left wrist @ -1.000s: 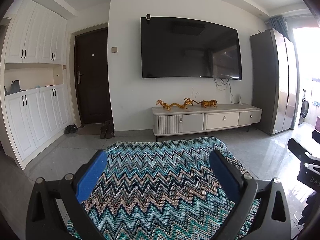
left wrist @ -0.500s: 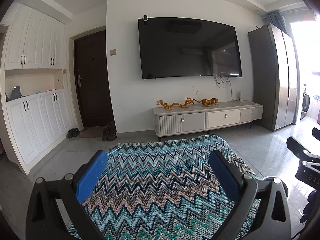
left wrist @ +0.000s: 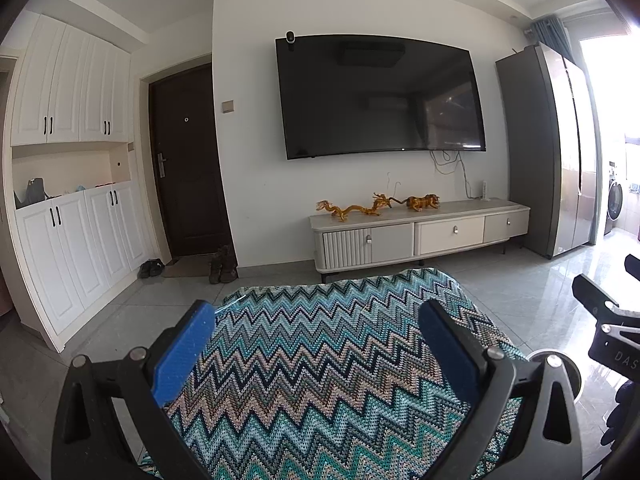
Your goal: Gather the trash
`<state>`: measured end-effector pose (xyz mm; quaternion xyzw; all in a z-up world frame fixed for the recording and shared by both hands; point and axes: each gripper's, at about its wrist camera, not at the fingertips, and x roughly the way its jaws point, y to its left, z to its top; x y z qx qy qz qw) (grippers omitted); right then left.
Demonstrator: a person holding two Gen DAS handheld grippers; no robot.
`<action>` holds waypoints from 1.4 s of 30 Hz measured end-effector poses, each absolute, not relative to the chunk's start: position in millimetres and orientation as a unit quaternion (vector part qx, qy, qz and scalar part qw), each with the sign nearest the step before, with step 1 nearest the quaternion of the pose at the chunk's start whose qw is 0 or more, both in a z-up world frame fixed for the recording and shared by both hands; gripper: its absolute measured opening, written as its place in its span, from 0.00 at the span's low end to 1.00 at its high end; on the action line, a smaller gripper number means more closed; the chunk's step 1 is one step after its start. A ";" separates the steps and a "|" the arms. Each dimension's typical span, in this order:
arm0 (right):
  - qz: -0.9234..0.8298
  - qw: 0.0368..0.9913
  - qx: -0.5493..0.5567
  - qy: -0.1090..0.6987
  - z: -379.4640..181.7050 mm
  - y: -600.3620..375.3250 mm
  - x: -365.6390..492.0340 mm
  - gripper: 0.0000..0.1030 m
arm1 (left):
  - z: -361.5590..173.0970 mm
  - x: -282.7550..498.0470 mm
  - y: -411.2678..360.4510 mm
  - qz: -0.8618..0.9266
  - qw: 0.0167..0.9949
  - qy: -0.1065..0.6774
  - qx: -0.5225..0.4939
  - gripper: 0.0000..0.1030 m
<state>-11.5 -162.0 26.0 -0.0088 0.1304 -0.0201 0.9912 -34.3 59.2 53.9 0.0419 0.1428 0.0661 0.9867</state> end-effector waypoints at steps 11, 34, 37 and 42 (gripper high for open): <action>-0.022 0.991 -0.006 0.133 22.1 -162.9 -9.7 1.00 | 54.2 -33.1 59.6 0.058 0.986 0.149 0.041 1.00; -0.023 0.990 -0.004 0.136 18.4 -164.0 -8.2 1.00 | 52.1 -33.0 60.1 0.046 0.986 0.157 0.034 1.00; -0.023 0.990 -0.005 0.137 17.6 -163.3 -8.1 1.00 | 51.1 -30.6 60.4 0.045 0.986 0.159 0.033 1.00; -0.024 0.990 -0.004 0.137 16.4 -163.0 -8.3 1.00 | 50.1 -29.1 59.7 0.044 0.985 0.162 0.032 1.00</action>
